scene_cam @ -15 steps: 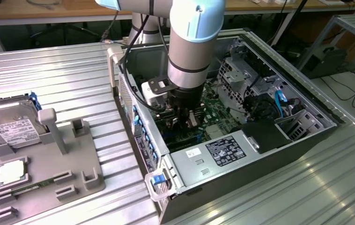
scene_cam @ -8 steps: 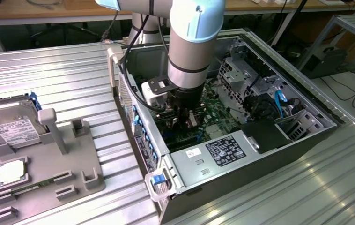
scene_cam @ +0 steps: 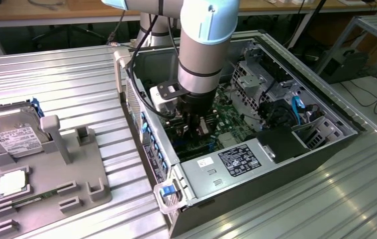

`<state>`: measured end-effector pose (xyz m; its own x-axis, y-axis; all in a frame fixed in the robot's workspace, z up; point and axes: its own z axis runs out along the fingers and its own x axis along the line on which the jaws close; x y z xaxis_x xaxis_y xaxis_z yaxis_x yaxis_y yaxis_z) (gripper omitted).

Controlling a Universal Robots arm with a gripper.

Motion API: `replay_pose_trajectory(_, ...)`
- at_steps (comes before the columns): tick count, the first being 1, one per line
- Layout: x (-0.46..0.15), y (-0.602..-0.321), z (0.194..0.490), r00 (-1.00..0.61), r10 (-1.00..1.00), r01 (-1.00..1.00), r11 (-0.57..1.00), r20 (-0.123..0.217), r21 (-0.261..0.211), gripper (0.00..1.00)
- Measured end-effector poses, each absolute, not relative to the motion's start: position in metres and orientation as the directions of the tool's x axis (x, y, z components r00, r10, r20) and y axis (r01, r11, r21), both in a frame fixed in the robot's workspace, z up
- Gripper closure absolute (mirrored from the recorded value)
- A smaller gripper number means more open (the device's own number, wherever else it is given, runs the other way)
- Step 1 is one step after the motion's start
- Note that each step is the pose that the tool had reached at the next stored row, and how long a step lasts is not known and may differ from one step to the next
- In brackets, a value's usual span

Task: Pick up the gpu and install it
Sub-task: 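Insert the gpu into the slot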

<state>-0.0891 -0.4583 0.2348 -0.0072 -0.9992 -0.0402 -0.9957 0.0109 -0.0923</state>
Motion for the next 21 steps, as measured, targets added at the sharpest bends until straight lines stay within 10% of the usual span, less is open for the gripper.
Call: replay_pose_trajectory(21,-0.0816,-0.4583,0.2385,-0.008,-0.999,-0.999,0.010,-0.041,-0.045,0.64)
